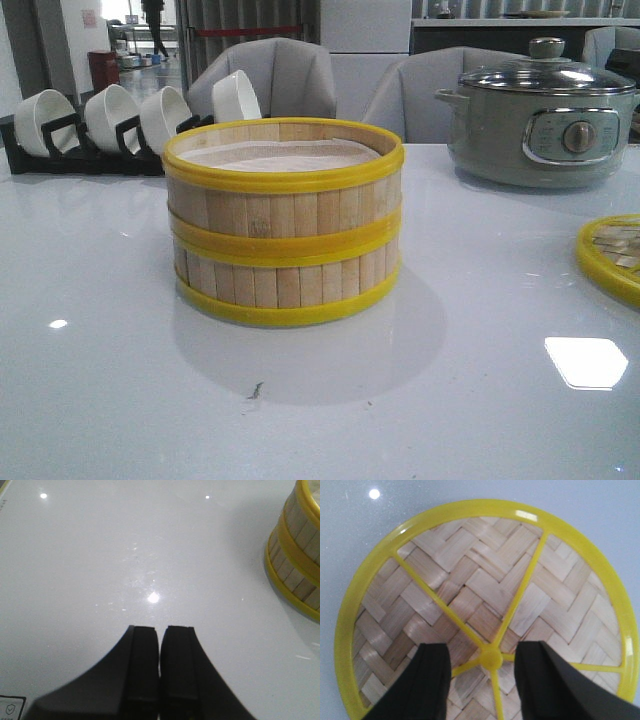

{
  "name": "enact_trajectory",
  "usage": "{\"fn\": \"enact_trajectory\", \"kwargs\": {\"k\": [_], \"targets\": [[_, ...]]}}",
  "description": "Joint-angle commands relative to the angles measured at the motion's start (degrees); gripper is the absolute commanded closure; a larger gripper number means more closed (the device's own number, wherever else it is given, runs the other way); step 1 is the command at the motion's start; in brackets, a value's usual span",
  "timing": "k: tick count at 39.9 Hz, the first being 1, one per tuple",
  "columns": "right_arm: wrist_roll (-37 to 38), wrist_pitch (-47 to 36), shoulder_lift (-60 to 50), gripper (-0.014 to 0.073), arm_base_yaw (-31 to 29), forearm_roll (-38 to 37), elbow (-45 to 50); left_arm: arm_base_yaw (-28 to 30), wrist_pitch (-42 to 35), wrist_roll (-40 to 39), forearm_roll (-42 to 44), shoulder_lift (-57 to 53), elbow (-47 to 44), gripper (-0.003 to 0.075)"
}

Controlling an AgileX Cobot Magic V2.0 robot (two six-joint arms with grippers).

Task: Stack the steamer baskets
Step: 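Lower the right gripper onto the woven lid's centre hub and grasp it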

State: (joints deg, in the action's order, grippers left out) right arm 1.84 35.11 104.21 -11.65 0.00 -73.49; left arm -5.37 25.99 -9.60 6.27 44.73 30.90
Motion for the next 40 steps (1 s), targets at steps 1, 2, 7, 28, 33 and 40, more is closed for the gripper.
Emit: {"fn": "enact_trajectory", "kwargs": {"k": [1,2,7,28,33,40], "targets": [[0.08,-2.65,-1.95,0.0179,-0.38,0.89,-1.93,0.23,-4.17,-0.57,0.31,-0.34,1.68,0.0637],[0.08,-2.65,-1.77,0.0179,-0.38,0.89,-1.93,0.23,-4.17,-0.57,0.31,-0.34,1.68,0.0637],[0.08,-2.79,-1.15,0.0179,-0.38,0.89,-1.93,0.23,-4.17,-0.57,0.31,-0.34,1.68,0.0637],[0.08,-4.54,-0.32,0.0179,-0.41,0.89,-1.93,0.23,-4.17,-0.57,0.31,-0.34,1.68,0.0637],[0.08,-4.54,-0.32,0.0179,-0.41,0.89,-1.93,0.23,-4.17,-0.57,0.31,-0.34,1.68,0.0637],[0.08,-3.21,-0.28,0.0179,-0.41,0.89,-1.93,0.23,-4.17,-0.57,0.31,-0.34,1.68,0.0637]]}}
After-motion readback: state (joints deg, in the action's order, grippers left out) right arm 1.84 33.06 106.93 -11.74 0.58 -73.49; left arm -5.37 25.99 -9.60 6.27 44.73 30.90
